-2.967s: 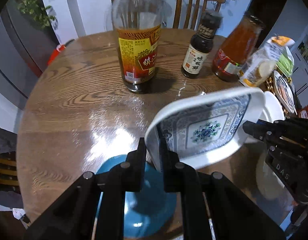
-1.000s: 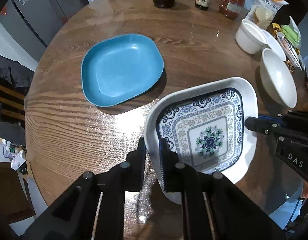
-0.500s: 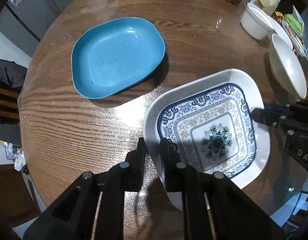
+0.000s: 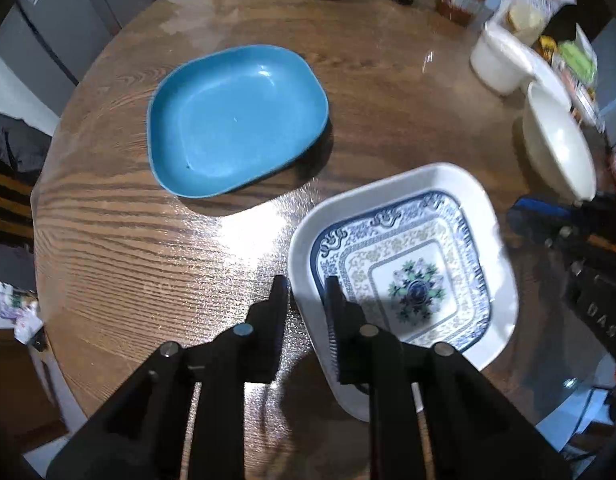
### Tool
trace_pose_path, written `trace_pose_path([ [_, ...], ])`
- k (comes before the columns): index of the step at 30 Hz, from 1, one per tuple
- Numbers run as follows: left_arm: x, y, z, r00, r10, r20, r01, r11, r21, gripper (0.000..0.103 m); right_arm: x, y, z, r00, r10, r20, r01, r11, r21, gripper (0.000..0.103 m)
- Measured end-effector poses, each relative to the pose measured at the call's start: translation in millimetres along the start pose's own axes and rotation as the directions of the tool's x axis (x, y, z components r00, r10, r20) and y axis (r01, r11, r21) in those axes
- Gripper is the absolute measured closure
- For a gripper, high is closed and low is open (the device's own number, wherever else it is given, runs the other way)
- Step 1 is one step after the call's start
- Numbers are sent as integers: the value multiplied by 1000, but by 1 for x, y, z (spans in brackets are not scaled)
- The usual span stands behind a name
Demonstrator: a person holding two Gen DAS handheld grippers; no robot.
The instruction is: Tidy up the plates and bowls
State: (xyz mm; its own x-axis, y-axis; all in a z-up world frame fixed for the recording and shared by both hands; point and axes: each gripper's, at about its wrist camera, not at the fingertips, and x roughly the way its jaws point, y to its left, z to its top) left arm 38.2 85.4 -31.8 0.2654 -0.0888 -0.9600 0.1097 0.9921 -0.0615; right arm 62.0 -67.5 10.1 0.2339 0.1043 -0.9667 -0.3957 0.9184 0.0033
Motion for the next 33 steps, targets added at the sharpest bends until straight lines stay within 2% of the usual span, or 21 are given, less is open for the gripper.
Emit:
trace_pose_path([
  [1, -4, 3, 0, 1000, -4, 16, 4, 1000, -13, 57, -3, 1, -1, 1000, 12, 14, -12, 1000, 1, 95],
  [2, -10, 6, 1, 999, 0, 37, 1, 1000, -29, 46, -4, 0, 0, 1000, 19, 21, -19, 1000, 2, 95],
  [3, -14, 10, 0, 998, 6, 61, -3, 999, -40, 29, -6, 1, -1, 999, 25, 29, -25, 1000, 5, 95],
  [4, -19, 12, 0, 997, 9, 81, -5, 999, -45, 25, -6, 4, -2, 999, 36, 39, -37, 999, 7, 95],
  [7, -27, 20, 2, 994, 4, 111, 2, 999, -52, 24, -9, 6, -2, 995, 75, 59, -77, 997, 30, 85],
  [9, -30, 23, 2, 992, -2, 123, 11, 997, -73, 24, -7, 9, 2, 992, 101, 71, -105, 993, 51, 68],
  [11, -29, 31, 4, 992, -4, 128, 17, 995, -98, 23, -5, 10, 8, 988, 132, 84, -139, 987, 86, 57],
  [14, -31, 51, 10, 992, -8, 127, 29, 987, -161, 23, -2, 10, 16, 975, 191, 113, -207, 966, 156, 48],
  [18, -23, 75, 24, 992, -23, 120, 52, 970, -238, 23, 9, 14, 29, 969, 215, 123, -237, 949, 205, 48],
  [23, -8, 90, 42, 995, -11, 99, 36, 966, -257, 23, 22, 24, 55, 971, 207, 120, -228, 953, 198, 48],
  [26, 0, 100, 48, 996, -31, 88, 54, 960, -273, 23, 31, 26, 67, 974, 196, 111, -216, 954, 208, 48],
  [33, 16, 97, 63, 997, -30, 64, 44, 973, -228, 26, 53, 31, 91, 983, 164, 76, -177, 958, 227, 48],
])
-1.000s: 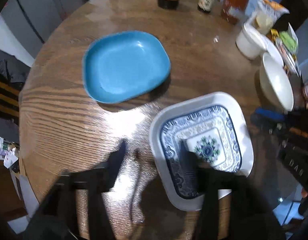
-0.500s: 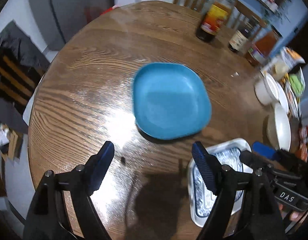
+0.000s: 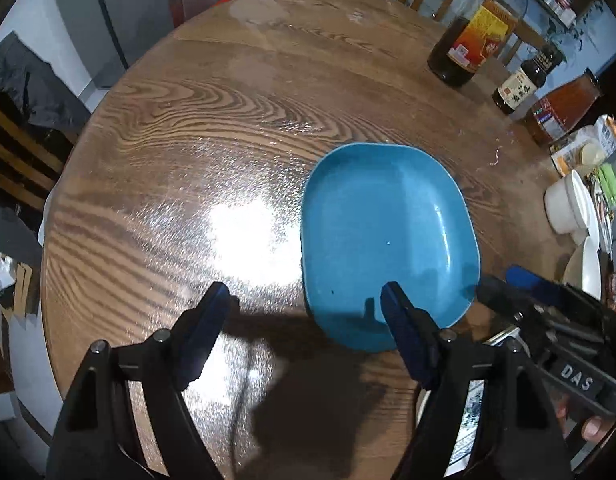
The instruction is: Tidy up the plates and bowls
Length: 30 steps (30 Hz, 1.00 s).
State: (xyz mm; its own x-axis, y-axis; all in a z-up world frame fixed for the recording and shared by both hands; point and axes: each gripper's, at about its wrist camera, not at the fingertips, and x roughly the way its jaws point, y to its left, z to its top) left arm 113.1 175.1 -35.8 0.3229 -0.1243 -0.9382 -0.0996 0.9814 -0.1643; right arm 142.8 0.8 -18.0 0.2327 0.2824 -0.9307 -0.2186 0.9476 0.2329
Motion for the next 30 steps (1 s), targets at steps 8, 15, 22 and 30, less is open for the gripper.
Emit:
trace_pose_path([
  [8, 6, -2, 8, 1000, 25, 11, -25, 999, 39, 30, 13, 8, 8, 1000, -5, -6, 5, 1000, -4, 48],
  [15, 11, -4, 10, 999, 48, 5, -48, 997, 54, 37, 18, 15, 12, 1000, -24, -5, 24, 999, -25, 48],
  [22, 16, -7, 10, 999, 42, 1, -42, 997, 69, 48, 24, 22, 15, 999, -39, -7, 38, 999, -36, 48],
  [30, 18, -8, 10, 999, 41, -5, -41, 996, 79, 58, 28, 24, 17, 999, -50, -13, 49, 998, -45, 48],
])
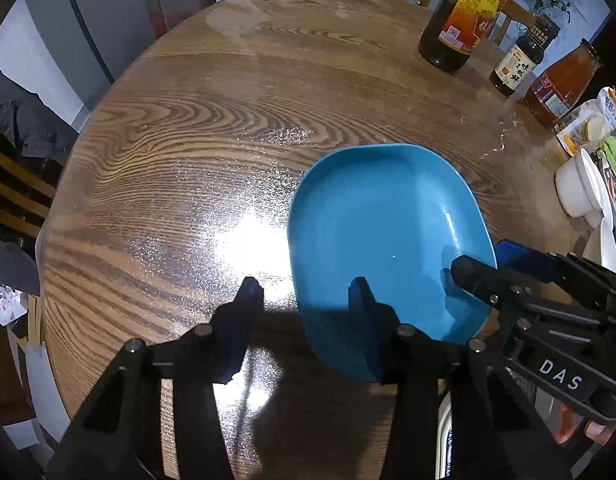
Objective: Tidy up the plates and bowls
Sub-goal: 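Grasp the rim of the teal square bowl with the right gripper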
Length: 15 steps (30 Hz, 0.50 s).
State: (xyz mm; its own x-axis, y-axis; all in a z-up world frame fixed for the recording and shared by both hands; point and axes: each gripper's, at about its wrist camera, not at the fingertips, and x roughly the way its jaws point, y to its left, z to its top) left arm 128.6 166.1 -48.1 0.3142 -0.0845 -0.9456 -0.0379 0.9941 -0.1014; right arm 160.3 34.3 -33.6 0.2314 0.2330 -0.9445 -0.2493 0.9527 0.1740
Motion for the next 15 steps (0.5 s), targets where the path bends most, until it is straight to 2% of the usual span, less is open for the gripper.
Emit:
trace_pose_path([
  [10, 5, -1, 2, 1000, -3, -20, 2, 1000, -2, 72, 3, 1, 1, 1000, -3, -12, 3, 1000, -18, 49],
  [13, 6, -2, 4, 1000, -12, -24, 11, 1000, -4, 76, 6, 3, 2, 1000, -2, -20, 1, 1000, -27, 56],
  [15, 6, -2, 5, 1000, -14, -24, 13, 1000, -4, 80, 8, 4, 2, 1000, -5, -27, 4, 999, -32, 64],
])
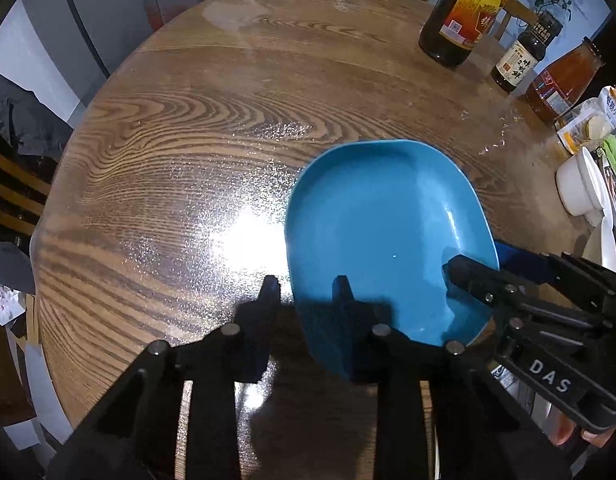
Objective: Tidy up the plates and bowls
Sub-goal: 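Grasp the rim of the teal square bowl with the right gripper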
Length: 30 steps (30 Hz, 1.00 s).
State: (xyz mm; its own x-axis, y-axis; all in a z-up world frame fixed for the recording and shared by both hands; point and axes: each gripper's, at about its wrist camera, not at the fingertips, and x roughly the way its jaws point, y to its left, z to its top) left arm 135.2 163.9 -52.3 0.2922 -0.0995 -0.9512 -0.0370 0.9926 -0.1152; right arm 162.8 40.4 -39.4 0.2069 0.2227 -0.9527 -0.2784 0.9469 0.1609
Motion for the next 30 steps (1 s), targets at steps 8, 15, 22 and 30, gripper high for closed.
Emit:
trace_pose_path([
  [8, 1, -3, 1, 1000, 2, 3, -2, 1000, 2, 87, 3, 4, 2, 1000, -25, -8, 25, 999, -27, 83],
  [15, 2, -4, 1, 1000, 14, 9, -14, 1000, 9, 89, 6, 8, 5, 1000, -22, -14, 21, 999, -49, 90],
  [22, -1, -1, 0, 1000, 6, 16, -6, 1000, -4, 93, 5, 3, 4, 1000, -2, -10, 2, 999, -32, 93],
  [30, -20, 0, -5, 999, -9, 42, 9, 1000, -10, 93, -21, -2, 1, 999, 32, 31, -31, 999, -27, 93],
])
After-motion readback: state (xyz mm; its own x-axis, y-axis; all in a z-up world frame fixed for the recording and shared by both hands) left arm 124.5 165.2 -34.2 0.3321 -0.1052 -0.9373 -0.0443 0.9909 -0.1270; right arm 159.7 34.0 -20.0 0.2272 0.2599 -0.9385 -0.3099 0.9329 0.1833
